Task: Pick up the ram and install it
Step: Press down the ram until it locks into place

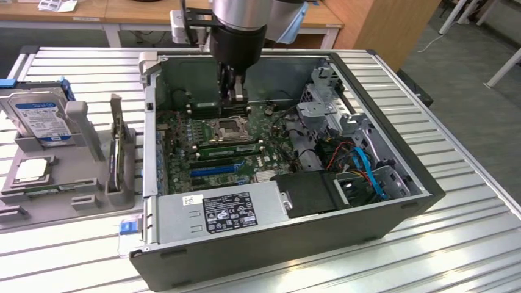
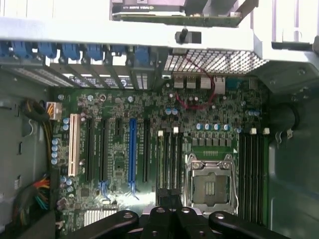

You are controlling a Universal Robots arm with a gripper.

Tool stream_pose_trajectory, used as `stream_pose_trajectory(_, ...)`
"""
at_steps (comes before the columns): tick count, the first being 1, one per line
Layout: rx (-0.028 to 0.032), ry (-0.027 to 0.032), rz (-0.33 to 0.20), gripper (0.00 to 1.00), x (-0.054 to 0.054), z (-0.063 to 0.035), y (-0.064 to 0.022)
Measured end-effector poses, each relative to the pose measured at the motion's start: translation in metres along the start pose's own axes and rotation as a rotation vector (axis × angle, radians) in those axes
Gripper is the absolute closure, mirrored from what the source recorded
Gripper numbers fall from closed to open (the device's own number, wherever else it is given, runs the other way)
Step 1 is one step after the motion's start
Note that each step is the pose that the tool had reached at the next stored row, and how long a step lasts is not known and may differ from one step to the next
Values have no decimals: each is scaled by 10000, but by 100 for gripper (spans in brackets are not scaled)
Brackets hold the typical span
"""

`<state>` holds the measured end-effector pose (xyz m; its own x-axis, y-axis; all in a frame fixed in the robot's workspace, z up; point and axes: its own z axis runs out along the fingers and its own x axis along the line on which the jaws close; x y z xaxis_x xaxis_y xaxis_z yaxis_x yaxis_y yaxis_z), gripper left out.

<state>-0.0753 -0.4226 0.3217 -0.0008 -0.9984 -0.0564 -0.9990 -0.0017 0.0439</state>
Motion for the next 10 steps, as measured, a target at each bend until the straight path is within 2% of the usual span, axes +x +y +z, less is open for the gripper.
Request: stream_pose_trajectory(10, -49, 0, 2, 90, 0, -13, -235)
